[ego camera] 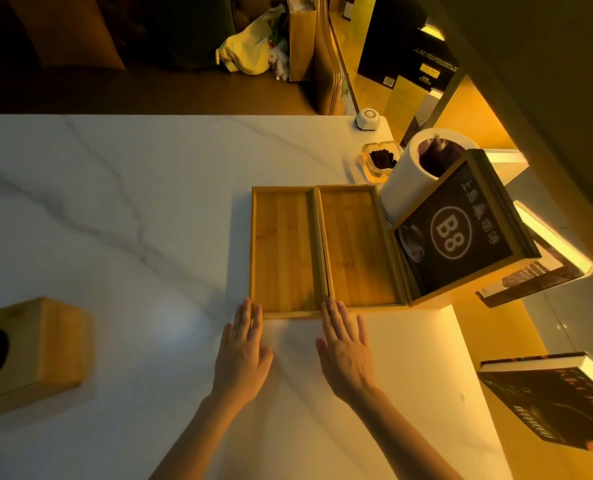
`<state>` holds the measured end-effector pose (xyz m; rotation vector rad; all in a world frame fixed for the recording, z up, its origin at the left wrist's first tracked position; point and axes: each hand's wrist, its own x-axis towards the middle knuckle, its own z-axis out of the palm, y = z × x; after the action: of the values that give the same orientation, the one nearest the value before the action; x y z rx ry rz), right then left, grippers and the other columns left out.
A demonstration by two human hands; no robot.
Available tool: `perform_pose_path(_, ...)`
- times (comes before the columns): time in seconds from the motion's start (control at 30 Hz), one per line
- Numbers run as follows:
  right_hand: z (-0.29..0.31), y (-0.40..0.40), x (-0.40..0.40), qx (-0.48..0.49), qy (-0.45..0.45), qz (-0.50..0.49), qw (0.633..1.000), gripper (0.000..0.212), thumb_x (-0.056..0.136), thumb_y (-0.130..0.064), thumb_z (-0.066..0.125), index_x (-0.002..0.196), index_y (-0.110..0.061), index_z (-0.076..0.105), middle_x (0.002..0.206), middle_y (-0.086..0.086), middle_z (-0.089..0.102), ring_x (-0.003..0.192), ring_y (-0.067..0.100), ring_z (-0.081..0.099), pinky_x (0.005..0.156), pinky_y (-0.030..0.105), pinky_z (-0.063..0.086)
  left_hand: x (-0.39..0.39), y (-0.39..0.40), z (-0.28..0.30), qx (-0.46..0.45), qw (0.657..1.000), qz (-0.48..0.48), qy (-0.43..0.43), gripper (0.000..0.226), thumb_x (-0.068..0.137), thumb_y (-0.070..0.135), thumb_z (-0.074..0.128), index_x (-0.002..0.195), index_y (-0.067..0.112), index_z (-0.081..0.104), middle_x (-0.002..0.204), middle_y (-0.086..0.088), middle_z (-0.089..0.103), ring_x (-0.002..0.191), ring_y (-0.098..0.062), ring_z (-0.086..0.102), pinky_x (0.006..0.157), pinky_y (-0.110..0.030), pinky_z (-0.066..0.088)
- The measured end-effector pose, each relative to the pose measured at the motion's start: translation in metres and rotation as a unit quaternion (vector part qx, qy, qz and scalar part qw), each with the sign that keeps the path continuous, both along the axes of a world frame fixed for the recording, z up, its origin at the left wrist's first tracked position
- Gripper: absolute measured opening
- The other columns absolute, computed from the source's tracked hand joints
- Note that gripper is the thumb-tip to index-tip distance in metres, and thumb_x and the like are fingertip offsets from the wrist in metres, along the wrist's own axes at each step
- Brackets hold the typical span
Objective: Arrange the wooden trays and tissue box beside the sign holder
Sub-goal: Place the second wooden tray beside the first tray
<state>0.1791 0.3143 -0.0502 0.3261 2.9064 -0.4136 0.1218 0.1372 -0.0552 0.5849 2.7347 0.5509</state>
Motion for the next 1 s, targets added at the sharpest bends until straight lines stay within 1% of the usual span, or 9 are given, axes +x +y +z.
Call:
perform_pose_path(0.1,0.001,0.001,0.001,0.0,-0.012,-0.001,1.0,0.057,0.096,-0.036,0.025,0.143,-0.021,-0.004,0.146,-0.003,-0.019,0.135,0.022,-0.024,0.11,0.04,-0.017,0.002,0.001,-0.001,0.0,1.0,-0.001,0.001,0.069,0.09,0.034,0.04,0.139,0.02,-0.005,0.153,-0.007,-0.007,0.142,-0.024,0.004,0.114,-0.038,0.013)
perform_pose_path(0.23,0.003,0.001,0.001,-0.004,-0.014,0.0,1.0,0.058,0.096,-0.036,0.024,0.143,-0.02,-0.004,0.146,-0.003,-0.02,0.136,0.023,-0.022,0.111,0.041,-0.016,0.002,0.002,0.0,-0.003,1.0,0.0,0.0,0.069,0.089,0.034,0.043,0.14,0.018,-0.001,0.154,-0.01,0.0,0.142,-0.025,0.007,0.114,-0.04,0.018)
perform_pose_path(0.37,0.002,0.002,0.001,0.001,-0.013,0.005,1.0,0.058,0.096,-0.035,0.027,0.143,-0.02,-0.004,0.145,-0.003,-0.02,0.136,0.023,-0.022,0.11,0.041,-0.016,0.002,0.002,-0.001,-0.007,1.0,-0.002,-0.006,0.07,0.088,0.036,0.044,0.141,0.017,0.002,0.155,-0.01,0.001,0.142,-0.025,0.007,0.114,-0.04,0.019)
perform_pose_path(0.53,-0.003,0.001,0.001,0.003,-0.016,-0.003,1.0,0.057,0.096,-0.036,0.023,0.142,-0.021,-0.006,0.146,-0.004,-0.02,0.135,0.021,-0.024,0.11,0.039,-0.015,0.002,0.003,0.002,0.002,1.0,-0.001,-0.007,0.07,0.087,0.034,0.046,0.141,0.016,0.004,0.154,-0.012,0.003,0.142,-0.027,0.011,0.114,-0.044,0.024)
perform_pose_path(0.63,-0.003,0.005,0.0,-0.007,-0.019,0.0,1.0,0.056,0.096,-0.041,0.02,0.142,-0.023,-0.007,0.146,-0.007,-0.018,0.134,0.017,-0.025,0.11,0.037,-0.015,0.003,0.003,0.001,-0.011,1.0,-0.005,-0.005,0.071,0.088,0.034,0.043,0.141,0.016,-0.001,0.154,-0.011,-0.002,0.142,-0.027,0.006,0.114,-0.044,0.018)
perform_pose_path(0.7,-0.002,0.008,0.002,-0.012,-0.02,0.003,1.0,0.056,0.095,-0.044,0.018,0.138,-0.025,-0.013,0.145,-0.009,-0.02,0.132,0.014,-0.03,0.109,0.036,-0.017,0.003,0.004,0.0,-0.033,0.999,-0.007,-0.003,0.072,0.089,0.037,0.04,0.141,0.016,-0.005,0.155,-0.01,-0.006,0.143,-0.027,0.001,0.115,-0.042,0.015)
perform_pose_path(0.8,0.0,0.013,0.007,-0.009,-0.032,0.023,0.999,0.057,0.094,-0.046,0.016,0.133,-0.026,-0.02,0.145,-0.009,-0.023,0.129,0.012,-0.034,0.109,0.036,-0.018,0.002,0.005,0.0,-0.053,0.999,-0.008,-0.004,0.073,0.089,0.039,0.038,0.14,0.017,-0.009,0.155,-0.01,-0.009,0.142,-0.026,-0.004,0.115,-0.042,0.014)
perform_pose_path(1.0,0.0,0.012,0.007,-0.02,-0.041,0.026,0.999,0.057,0.094,-0.046,0.016,0.133,-0.027,-0.021,0.144,-0.008,-0.025,0.128,0.013,-0.035,0.109,0.034,-0.016,0.003,0.007,0.0,-0.063,0.998,-0.008,-0.003,0.074,0.089,0.039,0.038,0.14,0.015,-0.009,0.155,-0.011,-0.008,0.142,-0.026,-0.004,0.115,-0.042,0.014)
